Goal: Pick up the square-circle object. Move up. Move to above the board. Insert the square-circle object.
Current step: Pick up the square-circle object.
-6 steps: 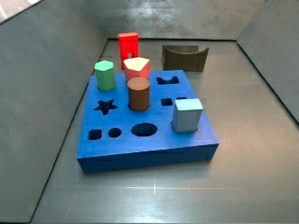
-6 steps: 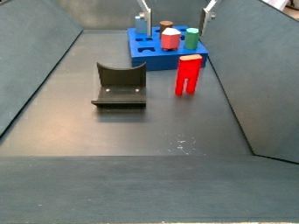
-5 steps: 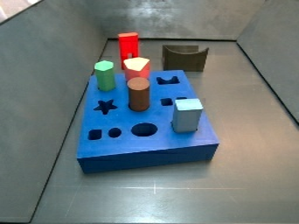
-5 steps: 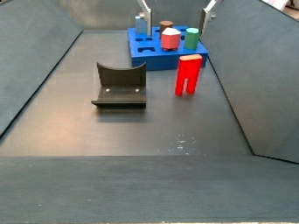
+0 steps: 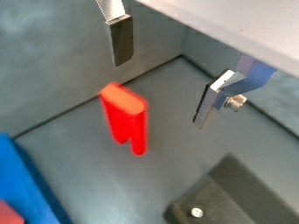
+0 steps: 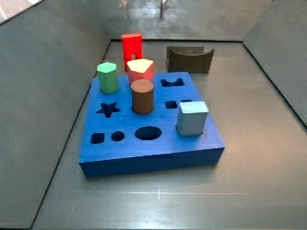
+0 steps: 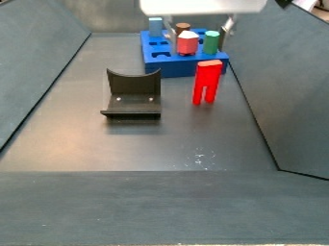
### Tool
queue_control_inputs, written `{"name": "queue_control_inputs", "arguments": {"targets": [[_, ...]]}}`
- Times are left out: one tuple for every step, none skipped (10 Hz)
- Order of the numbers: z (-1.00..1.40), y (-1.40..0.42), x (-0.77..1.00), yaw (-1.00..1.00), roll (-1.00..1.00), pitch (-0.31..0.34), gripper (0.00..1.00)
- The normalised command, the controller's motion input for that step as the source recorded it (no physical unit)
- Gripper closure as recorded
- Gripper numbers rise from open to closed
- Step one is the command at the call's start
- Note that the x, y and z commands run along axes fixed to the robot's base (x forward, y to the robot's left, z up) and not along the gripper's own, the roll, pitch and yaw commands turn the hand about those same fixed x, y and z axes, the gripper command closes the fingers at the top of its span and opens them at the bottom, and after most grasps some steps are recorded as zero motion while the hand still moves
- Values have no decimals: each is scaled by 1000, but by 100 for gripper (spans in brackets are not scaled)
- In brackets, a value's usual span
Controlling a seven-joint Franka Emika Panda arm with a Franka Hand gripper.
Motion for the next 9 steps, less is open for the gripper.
{"name": "queue_control_inputs", "arguments": {"targets": [[0,-391,-111,494,151,-99,0],[-174,-251,-166,226,171,-66,0],[-574,-297,-554,294,309,-176,0],[-729,-134,-246,360,249,-167,0],[-851,0,-180,340,199,-137,0],[-803,74,-163,243,217,-100,0],[-694,266,-77,137,194,0,0],[-649,126,-63,97,180,-1,0],[-463,126,0,74,67,-4,0]]}}
